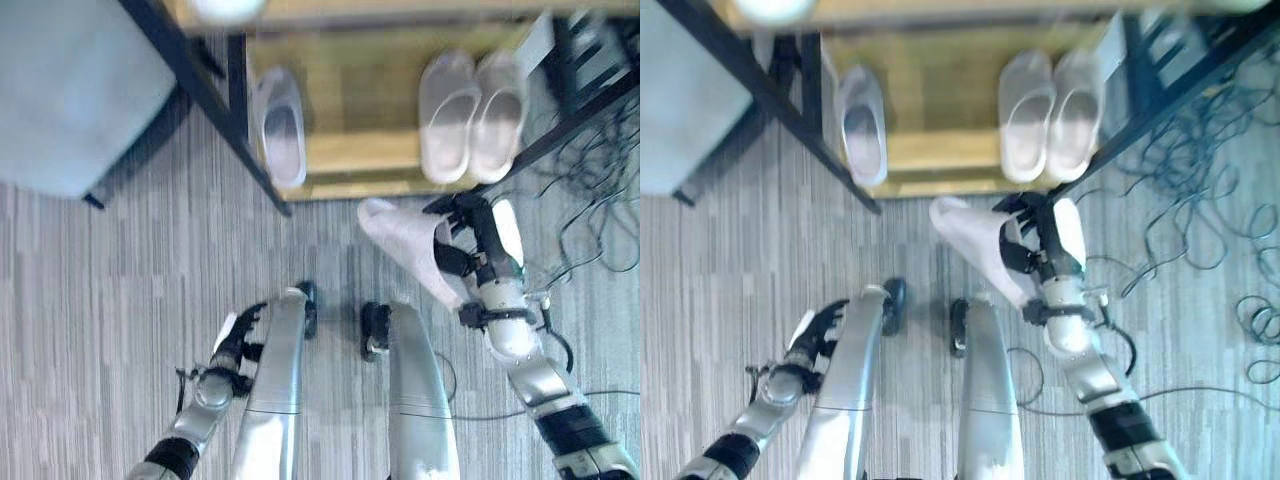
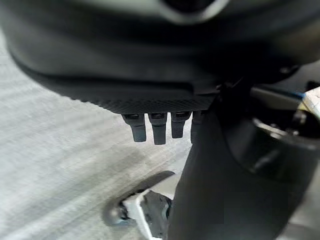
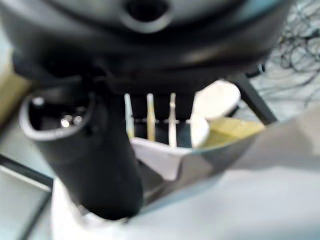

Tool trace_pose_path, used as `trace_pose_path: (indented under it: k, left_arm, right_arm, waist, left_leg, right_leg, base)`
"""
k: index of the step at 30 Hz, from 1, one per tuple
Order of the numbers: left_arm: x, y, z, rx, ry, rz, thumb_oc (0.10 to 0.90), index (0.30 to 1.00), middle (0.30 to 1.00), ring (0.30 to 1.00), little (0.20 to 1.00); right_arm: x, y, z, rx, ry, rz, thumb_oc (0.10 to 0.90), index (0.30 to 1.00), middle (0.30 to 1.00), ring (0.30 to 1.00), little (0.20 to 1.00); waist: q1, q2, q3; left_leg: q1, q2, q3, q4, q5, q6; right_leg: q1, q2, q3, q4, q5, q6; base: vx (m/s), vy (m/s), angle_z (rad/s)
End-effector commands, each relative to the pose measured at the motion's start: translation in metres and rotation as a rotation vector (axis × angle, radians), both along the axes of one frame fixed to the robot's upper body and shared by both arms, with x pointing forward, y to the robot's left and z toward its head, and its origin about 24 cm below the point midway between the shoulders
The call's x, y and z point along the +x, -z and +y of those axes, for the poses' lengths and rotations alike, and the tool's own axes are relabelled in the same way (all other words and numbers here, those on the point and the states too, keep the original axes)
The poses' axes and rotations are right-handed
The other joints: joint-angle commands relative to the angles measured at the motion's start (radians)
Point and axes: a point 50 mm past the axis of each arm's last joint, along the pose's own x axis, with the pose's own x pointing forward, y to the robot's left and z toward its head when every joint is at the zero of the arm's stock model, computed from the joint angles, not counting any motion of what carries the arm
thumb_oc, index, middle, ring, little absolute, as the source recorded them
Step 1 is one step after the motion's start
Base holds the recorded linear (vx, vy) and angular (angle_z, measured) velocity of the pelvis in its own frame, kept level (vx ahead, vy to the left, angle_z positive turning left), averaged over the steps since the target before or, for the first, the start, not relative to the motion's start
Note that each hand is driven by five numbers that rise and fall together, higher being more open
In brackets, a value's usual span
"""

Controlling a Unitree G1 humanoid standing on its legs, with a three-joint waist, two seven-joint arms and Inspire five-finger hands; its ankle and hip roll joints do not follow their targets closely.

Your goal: Arrange the slippers neatly on the shoe rack.

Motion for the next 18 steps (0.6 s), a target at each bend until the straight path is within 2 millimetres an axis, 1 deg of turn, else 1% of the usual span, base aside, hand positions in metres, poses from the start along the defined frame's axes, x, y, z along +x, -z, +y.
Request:
trace_pose_path:
  k: [1, 3, 5, 9, 10, 11, 12, 13, 14, 16, 17, 18]
  left_arm:
    - [-0.022, 0.004, -0.002, -0.067, -0.029, -0.045, 0.8, 0.9, 0.9, 0.9, 0.9]
    - [-0.021, -0.003, -0.001, -0.079, -0.03, -0.078, 0.8, 0.9, 0.9, 0.9, 0.9]
    - [-0.021, -0.01, 0.001, -0.093, -0.043, -0.112, 0.8, 0.9, 0.9, 0.9, 0.9]
    - [-0.016, -0.027, 0.003, -0.105, -0.048, -0.192, 0.8, 0.9, 0.9, 0.9, 0.9]
    - [-0.013, -0.038, 0.003, -0.116, -0.05, -0.239, 0.8, 0.9, 0.9, 0.9, 0.9]
    - [-0.007, -0.051, 0.006, -0.117, -0.06, -0.298, 0.8, 0.9, 0.9, 0.9, 0.9]
    - [-0.004, -0.058, 0.007, -0.116, -0.062, -0.327, 0.8, 0.9, 0.9, 0.9, 0.9]
    - [-0.002, -0.07, 0.008, -0.117, -0.058, -0.377, 0.8, 0.9, 0.9, 0.9, 0.9]
    - [-0.001, -0.078, 0.009, -0.104, -0.05, -0.413, 0.8, 0.9, 0.9, 0.9, 0.9]
    - [-0.002, -0.081, 0.009, -0.101, -0.045, -0.43, 0.8, 0.9, 0.9, 0.9, 0.9]
    - [-0.005, -0.083, 0.009, -0.105, -0.037, -0.436, 0.8, 0.9, 0.9, 0.9, 0.9]
    - [-0.006, -0.083, 0.01, -0.105, -0.037, -0.437, 0.8, 0.9, 0.9, 0.9, 0.9]
  right_arm:
    - [-0.017, -0.047, -0.008, 0.015, 0.041, -0.297, 0.4, 0.3, 0.3, 0.3, 0.3]
    - [-0.016, -0.059, -0.011, -0.002, 0.064, -0.351, 0.4, 0.3, 0.3, 0.3, 0.3]
    - [-0.016, -0.068, -0.013, -0.009, 0.084, -0.393, 0.4, 0.3, 0.3, 0.3, 0.3]
    - [-0.017, -0.089, -0.017, -0.02, 0.119, -0.494, 0.4, 0.3, 0.3, 0.3, 0.3]
    - [-0.017, -0.1, -0.017, -0.028, 0.125, -0.538, 0.4, 0.3, 0.3, 0.3, 0.3]
    - [-0.017, -0.113, -0.019, -0.053, 0.138, -0.585, 0.4, 0.3, 0.3, 0.3, 0.3]
    - [-0.017, -0.119, -0.019, -0.067, 0.14, -0.606, 0.4, 0.3, 0.3, 0.3, 0.3]
    - [-0.017, -0.129, -0.021, -0.085, 0.154, -0.64, 0.4, 0.3, 0.3, 0.3, 0.3]
    - [-0.018, -0.138, -0.022, -0.113, 0.159, -0.667, 0.4, 0.3, 0.3, 0.3, 0.3]
    - [-0.016, -0.142, -0.022, -0.134, 0.158, -0.667, 0.4, 0.3, 0.3, 0.3, 0.3]
    - [-0.016, -0.146, -0.024, -0.154, 0.162, -0.669, 0.4, 0.3, 0.3, 0.3, 0.3]
    - [-0.016, -0.148, -0.024, -0.162, 0.163, -0.673, 0.4, 0.3, 0.3, 0.3, 0.3]
  waist:
    - [-0.009, -0.002, -0.141]
    - [-0.005, -0.001, -0.149]
    - [-0.002, 0.001, -0.143]
    - [0.008, 0.004, -0.115]
    - [0.014, 0.004, -0.089]
    - [0.017, -0.001, -0.045]
    - [0.02, -0.002, -0.027]
    - [0.024, -0.004, -0.002]
    - [0.032, -0.008, -0.001]
    - [0.039, -0.012, -0.001]
    - [0.046, -0.015, -0.001]
    - [0.05, -0.016, -0.001]
  left_leg:
    - [-0.057, -0.013, -0.012, -0.031, -0.047, 0.016]
    - [-0.112, -0.019, -0.012, -0.007, -0.052, 0.015]
    - [-0.147, -0.023, -0.011, 0.026, -0.062, 0.017]
    - [-0.23, -0.029, -0.003, 0.167, -0.116, 0.027]
    - [-0.243, -0.033, 0.003, 0.221, -0.141, 0.031]
    - [-0.243, -0.04, 0.009, 0.301, -0.183, 0.036]
    - [-0.243, -0.038, 0.015, 0.333, -0.199, 0.038]
    - [-0.243, -0.041, 0.027, 0.407, -0.238, 0.041]
    - [-0.243, -0.042, 0.032, 0.459, -0.279, 0.045]
    - [-0.243, -0.044, 0.034, 0.507, -0.311, 0.046]
    - [-0.243, -0.048, 0.036, 0.561, -0.346, 0.047]
    - [-0.243, -0.048, 0.035, 0.59, -0.364, 0.046]
  right_leg:
    - [-0.01, -0.006, 0.001, -0.207, 0.049, 0.014]
    - [-0.065, -0.009, 0.001, -0.174, 0.04, 0.011]
    - [-0.104, -0.012, 0.003, -0.132, 0.031, 0.01]
    - [-0.182, -0.01, 0.003, 0.005, -0.025, -0.002]
    - [-0.196, -0.01, 0.004, 0.061, -0.049, -0.009]
    - [-0.202, -0.012, 0.008, 0.141, -0.084, -0.017]
    - [-0.203, -0.012, 0.009, 0.171, -0.095, -0.021]
    - [-0.204, -0.011, 0.008, 0.245, -0.127, -0.028]
    - [-0.209, -0.005, 0.016, 0.304, -0.158, -0.036]
    - [-0.213, 0.005, 0.027, 0.362, -0.177, -0.041]
    - [-0.219, 0.011, 0.037, 0.424, -0.2, -0.05]
    - [-0.222, 0.016, 0.042, 0.453, -0.215, -0.055]
  base:
    - [0.03, -0.025, 0.0]
    - [0.07, -0.016, 0.29]
    - [0.09, -0.01, 0.01]
    - [0.13, -0.005, 0.02]
    - [0.18, -0.022, 0.01]
    - [0.16, -0.024, 0.04]
    - [0.17, -0.003, 0.01]
    - [0.19, 0.008, 0.08]
    - [0.2, 0.018, 0.03]
    - [0.14, 0.004, 0.0]
    - [0.13, -0.009, -0.06]
    - [0.12, -0.004, -0.09]
